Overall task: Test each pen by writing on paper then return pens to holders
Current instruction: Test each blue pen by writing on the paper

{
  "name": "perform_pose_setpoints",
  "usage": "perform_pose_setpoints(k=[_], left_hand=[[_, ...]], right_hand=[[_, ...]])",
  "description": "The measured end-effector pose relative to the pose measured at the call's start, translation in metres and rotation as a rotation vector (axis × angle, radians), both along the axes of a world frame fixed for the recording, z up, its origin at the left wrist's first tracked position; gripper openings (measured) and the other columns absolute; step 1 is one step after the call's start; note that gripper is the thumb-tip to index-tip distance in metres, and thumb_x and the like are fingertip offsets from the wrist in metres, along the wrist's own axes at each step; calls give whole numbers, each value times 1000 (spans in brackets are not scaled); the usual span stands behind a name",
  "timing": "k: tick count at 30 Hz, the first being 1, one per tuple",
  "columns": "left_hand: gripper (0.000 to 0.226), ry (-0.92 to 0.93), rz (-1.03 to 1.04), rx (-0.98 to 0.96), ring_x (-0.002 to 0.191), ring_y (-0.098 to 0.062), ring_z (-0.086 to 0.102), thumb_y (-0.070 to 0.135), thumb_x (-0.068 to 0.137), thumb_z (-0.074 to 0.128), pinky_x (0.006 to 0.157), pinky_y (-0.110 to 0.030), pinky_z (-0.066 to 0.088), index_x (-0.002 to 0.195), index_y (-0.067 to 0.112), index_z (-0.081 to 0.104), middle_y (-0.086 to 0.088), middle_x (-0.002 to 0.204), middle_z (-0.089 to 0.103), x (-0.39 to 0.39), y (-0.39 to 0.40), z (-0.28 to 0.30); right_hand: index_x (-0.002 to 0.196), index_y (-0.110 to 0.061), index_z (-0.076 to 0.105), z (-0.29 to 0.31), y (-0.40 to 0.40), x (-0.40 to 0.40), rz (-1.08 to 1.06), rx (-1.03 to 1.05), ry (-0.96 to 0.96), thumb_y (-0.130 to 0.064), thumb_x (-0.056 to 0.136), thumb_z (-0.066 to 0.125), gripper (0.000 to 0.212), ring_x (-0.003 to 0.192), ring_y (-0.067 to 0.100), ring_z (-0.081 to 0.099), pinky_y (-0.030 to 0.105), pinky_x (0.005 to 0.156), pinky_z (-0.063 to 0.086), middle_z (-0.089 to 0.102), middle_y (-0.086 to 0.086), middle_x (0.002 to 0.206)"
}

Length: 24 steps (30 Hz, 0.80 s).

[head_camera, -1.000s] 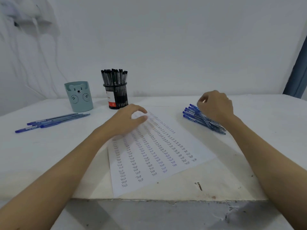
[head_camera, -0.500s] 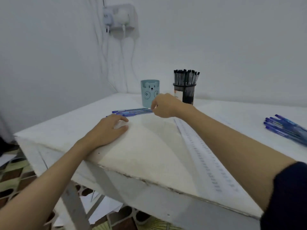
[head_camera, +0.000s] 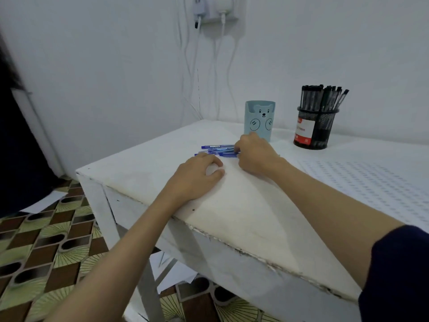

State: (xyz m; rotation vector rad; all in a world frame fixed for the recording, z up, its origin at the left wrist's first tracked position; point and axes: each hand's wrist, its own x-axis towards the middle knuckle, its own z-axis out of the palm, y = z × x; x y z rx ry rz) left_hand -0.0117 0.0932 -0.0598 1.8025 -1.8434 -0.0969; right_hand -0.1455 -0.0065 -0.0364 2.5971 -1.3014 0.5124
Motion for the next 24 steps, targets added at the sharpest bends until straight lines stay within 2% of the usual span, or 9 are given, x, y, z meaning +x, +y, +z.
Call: perform_pose_setpoints(k=[3,6,10,11,12,14,16,19,24], left_hand=[[27,12,2,-1,117,-15,48,35,93,49,101,-33,36,116,23,58,5,130,50,1,0,0],[26,18,-4,2,116,-15,48,35,93,49,101,-33,36,115,23,59,5,129,51,1,1,0],[25,100,-52,-19,117,-13,49,30,92,52,101,-31,37,116,26,58,7,127,55,0,6,2],[25,118,-72,-30,117,-12,49,29,92,53,100,-29,37,116,26,58,9,126,56,-3,7,4],[24,119,-93,-38,117,-11,49,28,93,52,98,-27,37,116,26,59,10,125,57,-8,9,7],[23,138,-132,-44,117,-7,49,28,93,52,94,-23,36,115,25,60,12,123,57,-20,11,11],[20,163,-199,-36,116,-3,48,30,93,52,92,-20,34,112,27,61,14,122,57,-43,11,14],[16,130,-305,-18,114,-2,48,34,93,52,92,-23,36,106,33,60,16,120,57,-81,10,16],[16,79,-459,1,112,-4,47,36,94,50,95,-27,38,106,32,60,16,117,54,-149,6,17]], right_hand=[[111,-3,58,3,3,-2,-11,22,-18,-4,89,49,24,106,28,46,33,80,37,55,14,112],[109,-2,52,12,10,-10,-18,86,-124,1,87,46,23,90,28,45,31,72,34,55,16,107],[97,-6,53,43,13,-33,-55,379,-661,-4,90,45,11,77,23,47,29,61,41,50,10,92],[90,-8,54,53,17,-45,-62,510,-821,-9,92,48,6,68,18,46,27,54,39,49,7,84],[83,-10,54,63,23,-59,-56,651,-957,-18,94,51,14,58,14,41,24,48,33,47,3,73],[71,-11,54,75,33,-88,-6,886,-1136,-48,93,47,43,46,11,29,22,45,23,38,-2,57],[58,-15,45,80,46,-121,1,993,-1285,-67,85,42,59,41,10,22,21,43,18,29,-5,48],[52,-19,25,78,61,-164,-34,999,-1579,-60,80,47,55,38,11,13,19,41,11,19,-6,43],[51,-18,27,74,84,-238,-133,830,-1804,-50,78,49,47,38,12,11,19,41,9,18,-6,42]])
